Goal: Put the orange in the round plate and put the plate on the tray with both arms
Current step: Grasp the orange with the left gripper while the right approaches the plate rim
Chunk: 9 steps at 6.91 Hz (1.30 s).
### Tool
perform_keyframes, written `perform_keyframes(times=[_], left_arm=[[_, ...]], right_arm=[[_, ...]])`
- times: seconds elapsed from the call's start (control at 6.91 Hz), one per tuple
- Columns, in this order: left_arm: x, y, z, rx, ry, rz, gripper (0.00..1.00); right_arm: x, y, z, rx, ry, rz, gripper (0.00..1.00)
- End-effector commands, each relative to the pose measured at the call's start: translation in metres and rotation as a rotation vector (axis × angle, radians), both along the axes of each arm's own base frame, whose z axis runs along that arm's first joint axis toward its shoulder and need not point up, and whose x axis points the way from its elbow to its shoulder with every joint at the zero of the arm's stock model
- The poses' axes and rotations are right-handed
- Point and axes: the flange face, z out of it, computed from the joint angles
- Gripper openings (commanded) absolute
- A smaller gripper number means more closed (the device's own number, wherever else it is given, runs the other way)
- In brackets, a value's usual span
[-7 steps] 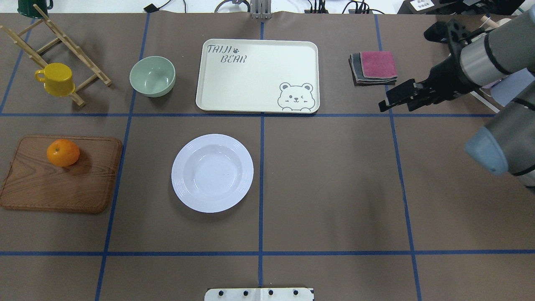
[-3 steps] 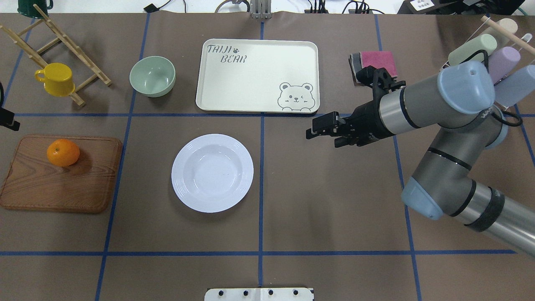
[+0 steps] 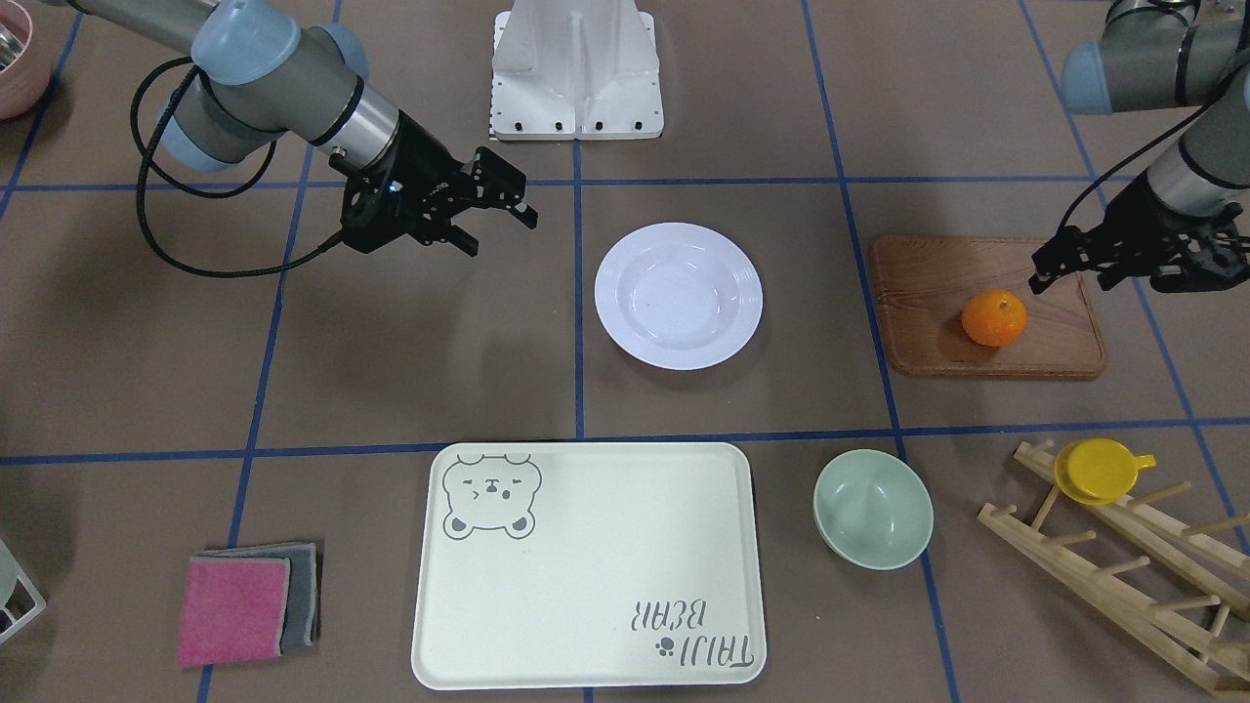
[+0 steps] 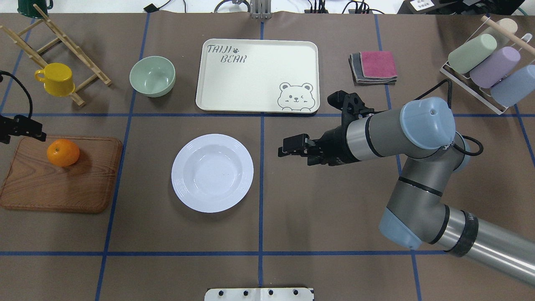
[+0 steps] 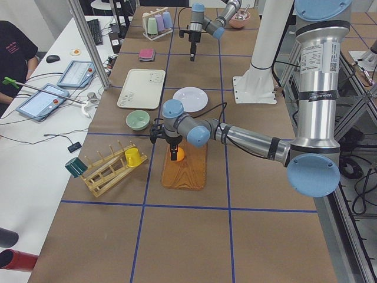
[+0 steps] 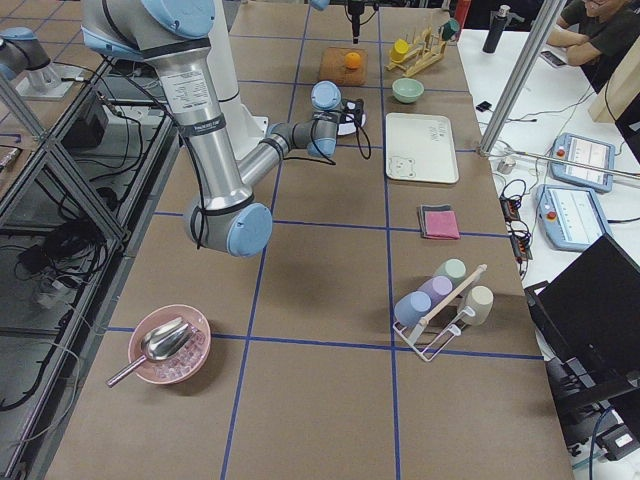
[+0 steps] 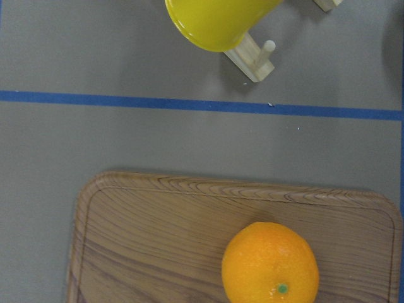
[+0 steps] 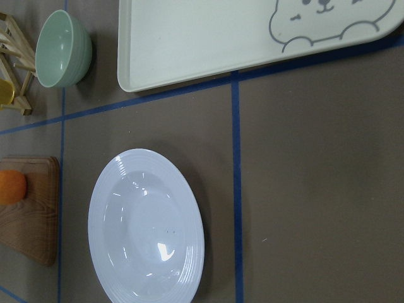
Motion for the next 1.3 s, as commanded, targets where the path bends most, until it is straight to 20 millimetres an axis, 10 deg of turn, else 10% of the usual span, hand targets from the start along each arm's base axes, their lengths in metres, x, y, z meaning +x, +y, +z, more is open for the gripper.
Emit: perform_keyframes(times=[0.0, 1.16], left_arm=[[0.035, 0.005, 0.002, -0.01, -0.019, 0.001, 0.98], [0.08, -0.018, 0.026, -0.041, 0.005, -0.01, 0.97]], right_arm=[[-0.008, 0.006, -0.001, -0.003, 0.001, 0.013, 1.0], [-0.019, 0.016, -0.001, 0.007, 0.006, 0.035, 1.0]])
